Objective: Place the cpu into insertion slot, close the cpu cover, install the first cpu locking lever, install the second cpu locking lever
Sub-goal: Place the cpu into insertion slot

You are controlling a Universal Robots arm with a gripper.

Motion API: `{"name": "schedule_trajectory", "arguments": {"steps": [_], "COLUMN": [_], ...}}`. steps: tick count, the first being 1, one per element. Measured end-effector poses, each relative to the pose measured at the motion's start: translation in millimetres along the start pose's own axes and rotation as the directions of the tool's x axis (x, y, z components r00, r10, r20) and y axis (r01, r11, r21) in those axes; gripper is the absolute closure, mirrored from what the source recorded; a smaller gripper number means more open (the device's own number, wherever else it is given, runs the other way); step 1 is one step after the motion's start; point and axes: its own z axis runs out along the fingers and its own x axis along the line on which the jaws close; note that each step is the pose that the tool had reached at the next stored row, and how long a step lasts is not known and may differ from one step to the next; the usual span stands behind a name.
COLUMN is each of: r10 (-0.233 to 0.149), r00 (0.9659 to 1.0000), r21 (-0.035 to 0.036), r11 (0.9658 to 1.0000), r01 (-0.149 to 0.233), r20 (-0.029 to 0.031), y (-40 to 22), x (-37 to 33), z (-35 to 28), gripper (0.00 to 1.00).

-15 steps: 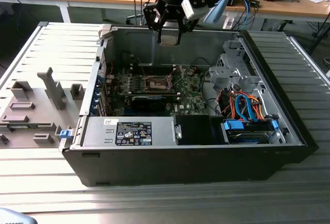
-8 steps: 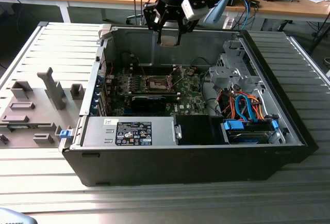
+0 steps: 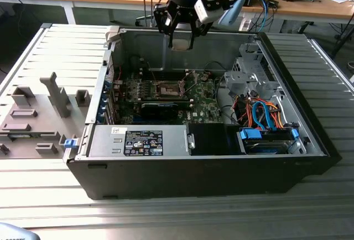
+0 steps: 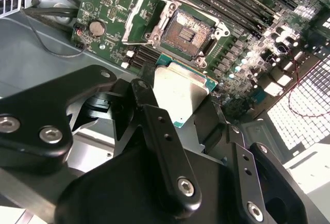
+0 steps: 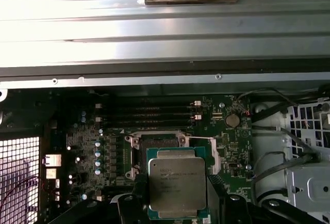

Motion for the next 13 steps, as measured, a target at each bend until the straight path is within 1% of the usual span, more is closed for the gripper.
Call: {"name": "schedule_trajectory", "arguments": {"steps": [13], "r10": [0.000], "r00": [1.0000], "r21": [0.0001], "r11": [1.0000], "r01": [0.000], "r20": [-0.0001], "y": [-3.0], "x": [0.6], "z": [0.9], "gripper": [0.45]}}
